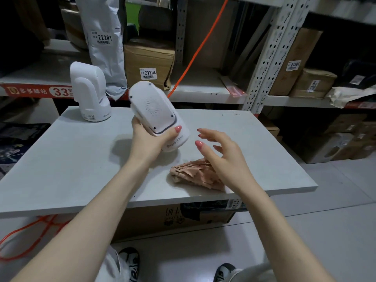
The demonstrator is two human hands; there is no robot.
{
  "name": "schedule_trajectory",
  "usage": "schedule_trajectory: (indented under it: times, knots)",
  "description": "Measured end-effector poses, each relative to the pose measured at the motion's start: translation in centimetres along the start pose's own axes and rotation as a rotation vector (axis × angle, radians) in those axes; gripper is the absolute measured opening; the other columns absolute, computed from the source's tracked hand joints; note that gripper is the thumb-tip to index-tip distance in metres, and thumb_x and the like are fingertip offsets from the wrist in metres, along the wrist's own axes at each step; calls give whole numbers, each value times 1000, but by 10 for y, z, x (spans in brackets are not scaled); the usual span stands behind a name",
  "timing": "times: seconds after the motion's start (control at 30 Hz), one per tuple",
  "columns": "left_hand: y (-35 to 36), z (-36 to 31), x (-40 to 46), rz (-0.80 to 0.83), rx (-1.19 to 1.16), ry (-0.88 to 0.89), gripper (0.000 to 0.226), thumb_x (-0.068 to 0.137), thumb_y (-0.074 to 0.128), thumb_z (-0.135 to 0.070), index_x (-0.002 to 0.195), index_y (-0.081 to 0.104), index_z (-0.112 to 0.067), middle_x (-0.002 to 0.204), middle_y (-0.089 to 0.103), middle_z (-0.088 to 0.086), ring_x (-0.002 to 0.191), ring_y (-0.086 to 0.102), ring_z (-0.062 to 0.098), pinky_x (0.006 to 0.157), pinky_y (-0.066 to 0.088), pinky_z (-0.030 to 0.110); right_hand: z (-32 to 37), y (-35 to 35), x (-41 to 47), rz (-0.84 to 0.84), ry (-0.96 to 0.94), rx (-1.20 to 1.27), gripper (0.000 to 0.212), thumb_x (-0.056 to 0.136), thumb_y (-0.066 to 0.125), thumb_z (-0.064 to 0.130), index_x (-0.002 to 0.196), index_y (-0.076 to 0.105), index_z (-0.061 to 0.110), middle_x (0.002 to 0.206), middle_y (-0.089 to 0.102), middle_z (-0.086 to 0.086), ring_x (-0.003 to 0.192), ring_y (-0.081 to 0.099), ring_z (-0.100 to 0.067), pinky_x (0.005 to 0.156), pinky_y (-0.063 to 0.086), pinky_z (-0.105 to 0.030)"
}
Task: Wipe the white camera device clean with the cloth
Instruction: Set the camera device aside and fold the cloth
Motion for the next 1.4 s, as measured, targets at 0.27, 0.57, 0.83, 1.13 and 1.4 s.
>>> schedule_trajectory:
  times: [0.27,0.57,0.83,1.13,1.4]
  knots:
    - [40,0,-6,123,327,233,107,59,87,-42,143,23,-28,127,53,-6,115,56,21,90,52,38,1,7,12,-81,105,51,43,100,51,28,142,43,24,137,51,3,126,45,-8,108,41,-37]
    - [56,9,1,318,305,99,115,46,81,-45,144,20,-39,139,43,2,125,51,22,97,49,45,3,24,8,-18,212,111,71,98,54,31,154,11,24,155,24,2,113,39,21,103,35,-16]
    - [36,6,11,497,36,-49,89,76,56,16,150,24,-22,152,39,-3,139,33,1,105,36,22,6,30,3,-58,247,187,78,96,54,39,154,2,29,159,12,10,146,15,-4,115,20,-23]
    - [46,-10,1,409,-12,14,79,77,28,32,126,47,-27,119,56,-19,107,55,-17,88,41,3,1,45,32,-132,273,289,107,85,65,53,152,-14,27,161,-1,9,148,0,-8,122,15,-41]
    - [56,-1,-10,409,75,-10,76,79,26,30,145,34,-7,135,51,0,127,47,7,108,34,16,-21,3,63,-235,204,408,67,78,80,32,131,39,34,127,45,8,113,52,-4,84,47,-10]
Point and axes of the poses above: each hand's wrist, its own x-axis towards the middle knuckle, its own y-axis out of the palm, z = x × y, the point moved 8 cm from there along x, towards the middle knuckle
